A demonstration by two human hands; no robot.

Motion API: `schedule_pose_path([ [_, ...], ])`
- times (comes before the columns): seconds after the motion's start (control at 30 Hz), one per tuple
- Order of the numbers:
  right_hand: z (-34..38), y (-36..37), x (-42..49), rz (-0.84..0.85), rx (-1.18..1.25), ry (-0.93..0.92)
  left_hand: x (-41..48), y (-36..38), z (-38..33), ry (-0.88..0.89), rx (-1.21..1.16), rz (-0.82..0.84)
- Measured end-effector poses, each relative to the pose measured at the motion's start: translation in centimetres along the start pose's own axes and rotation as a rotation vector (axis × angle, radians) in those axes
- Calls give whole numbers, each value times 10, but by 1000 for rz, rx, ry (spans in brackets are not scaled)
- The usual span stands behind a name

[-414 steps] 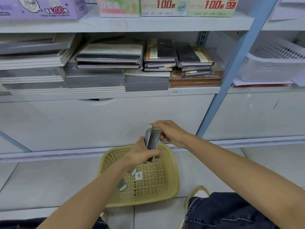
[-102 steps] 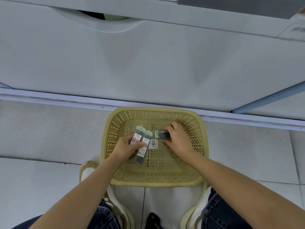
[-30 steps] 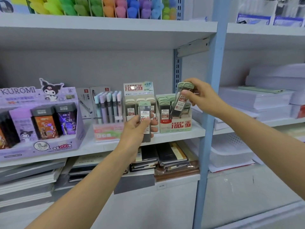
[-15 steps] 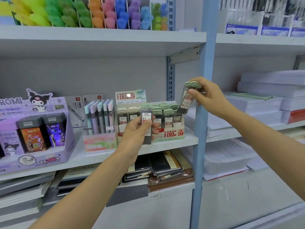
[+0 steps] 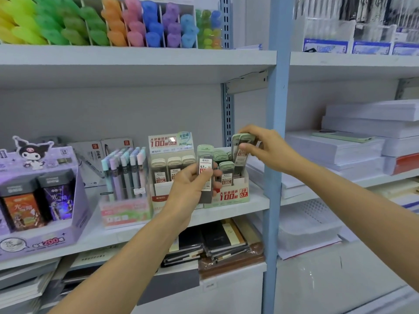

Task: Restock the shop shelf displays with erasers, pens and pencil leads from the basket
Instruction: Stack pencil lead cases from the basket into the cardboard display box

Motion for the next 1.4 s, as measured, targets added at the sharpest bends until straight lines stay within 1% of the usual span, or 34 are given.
schedule_pose_path([
  [0.07,-3,7,-1,29,-84,0,2,2,0,-2,9,10],
  [0.17,-5,17,-3,72,-85,15,4,5,2,1,11,21],
  [0.23,-9,25,-3,102,-133,42,4,6,2,3,14,26],
  [0.33,-12,29,-2,56,-143,28,5,6,2,12,0,34],
  [0.5,-13,34,-5,-26,-170,72,3,7,2,19,-6,38],
  [0.67,-13,37,-7,17,-224,123,1,7,-2,20,26,42],
  [0.73,-2,25,-9,-101,-133,68,0,8,-3,30,51,46],
  [0.77,4,18,-11,-171,-39,40,-1,9,-3,37,65,50],
  [0.8,10,12,-13,-205,91,26,-1,11,-4,47,82,56],
  [0.83,15,11,-15,-190,237,32,-1,13,-4,61,106,62],
  [0.87,21,14,-17,-138,350,47,-2,15,-5,78,137,63],
  [0.9,26,18,-19,-77,403,57,-1,17,-6,99,177,60],
  [0.97,32,25,-23,2,382,59,-1,20,-8,134,264,50],
  [1.0,33,24,-24,1,355,59,-1,22,-9,143,296,50],
  [1.07,34,10,-25,-60,331,52,-2,24,-10,171,333,53],
  [1.1,32,0,-25,-114,321,48,-3,24,-11,209,387,43],
  [1.17,30,-23,-28,-246,293,28,-5,22,-13,322,626,-8],
  [1.23,29,-42,-33,-345,228,-8,-11,23,-12,435,871,-51],
  [1.3,31,-49,-36,-377,120,-58,-19,28,-8,528,1035,-43],
  [1.4,31,-40,-39,-357,-4,-95,-30,35,-2,634,1184,-31],
])
Point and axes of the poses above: each hand's wrist, its own x-axis towards the middle knuckle, its own y-axis out of the palm, z = x × y, the point moved 7 cm from there along x, towards the middle knuckle, and after that the axes turned 11 degrees about x, right-handed, at the moved point
